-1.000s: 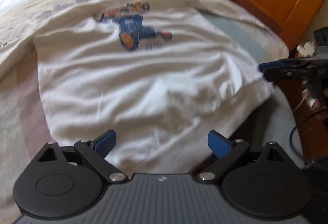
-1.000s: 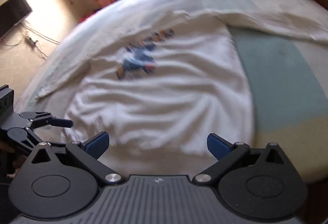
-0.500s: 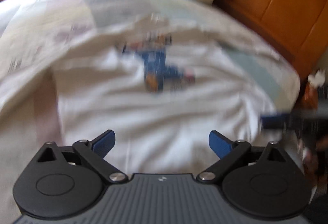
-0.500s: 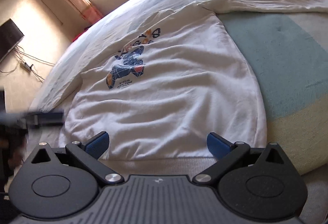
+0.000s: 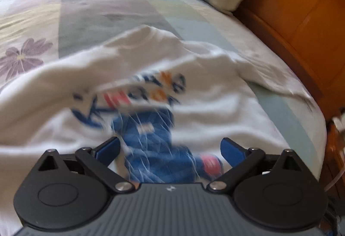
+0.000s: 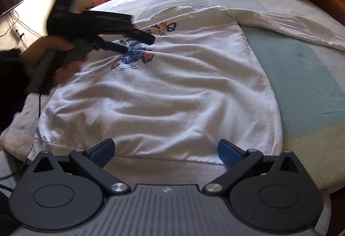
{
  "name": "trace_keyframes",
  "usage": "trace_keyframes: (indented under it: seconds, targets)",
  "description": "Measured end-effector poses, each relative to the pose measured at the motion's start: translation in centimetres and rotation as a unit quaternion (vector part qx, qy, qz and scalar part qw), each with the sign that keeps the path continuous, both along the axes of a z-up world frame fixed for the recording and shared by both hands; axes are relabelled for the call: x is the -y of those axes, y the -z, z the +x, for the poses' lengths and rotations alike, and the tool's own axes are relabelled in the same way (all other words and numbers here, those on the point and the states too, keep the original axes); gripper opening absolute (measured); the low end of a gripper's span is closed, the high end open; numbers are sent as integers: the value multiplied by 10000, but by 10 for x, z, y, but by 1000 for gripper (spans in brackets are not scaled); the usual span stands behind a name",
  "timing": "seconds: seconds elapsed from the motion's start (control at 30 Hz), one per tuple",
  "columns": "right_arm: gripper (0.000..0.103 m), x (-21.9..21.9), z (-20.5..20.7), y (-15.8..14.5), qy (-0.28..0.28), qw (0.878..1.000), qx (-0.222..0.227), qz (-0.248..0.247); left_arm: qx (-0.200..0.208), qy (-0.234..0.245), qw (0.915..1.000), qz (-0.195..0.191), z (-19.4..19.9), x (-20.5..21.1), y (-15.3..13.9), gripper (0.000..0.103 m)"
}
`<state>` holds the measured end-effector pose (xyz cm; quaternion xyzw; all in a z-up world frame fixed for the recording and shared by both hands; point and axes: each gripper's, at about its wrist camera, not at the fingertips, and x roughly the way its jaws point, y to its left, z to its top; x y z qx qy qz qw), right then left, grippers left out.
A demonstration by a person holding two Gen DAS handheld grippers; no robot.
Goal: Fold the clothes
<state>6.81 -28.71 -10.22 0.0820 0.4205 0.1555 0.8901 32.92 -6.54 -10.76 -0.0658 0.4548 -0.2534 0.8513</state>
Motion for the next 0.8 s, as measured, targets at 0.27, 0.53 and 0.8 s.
trace_keyframes:
  seconds: [0.27, 0.53, 0.8]
  targets:
    - [103, 1, 8, -22, -273, 9996, 59, 19, 468, 118, 9988, 16, -41, -16, -37, 99]
    - [103, -12, 129, -46, 5, 9966, 199, -805, 719, -383, 9930, 859, -132, -51, -24, 99]
    - [103, -56, 213, 5, -92, 9886, -219, -1486, 602, -248, 9915, 1128, -157, -53, 4, 99]
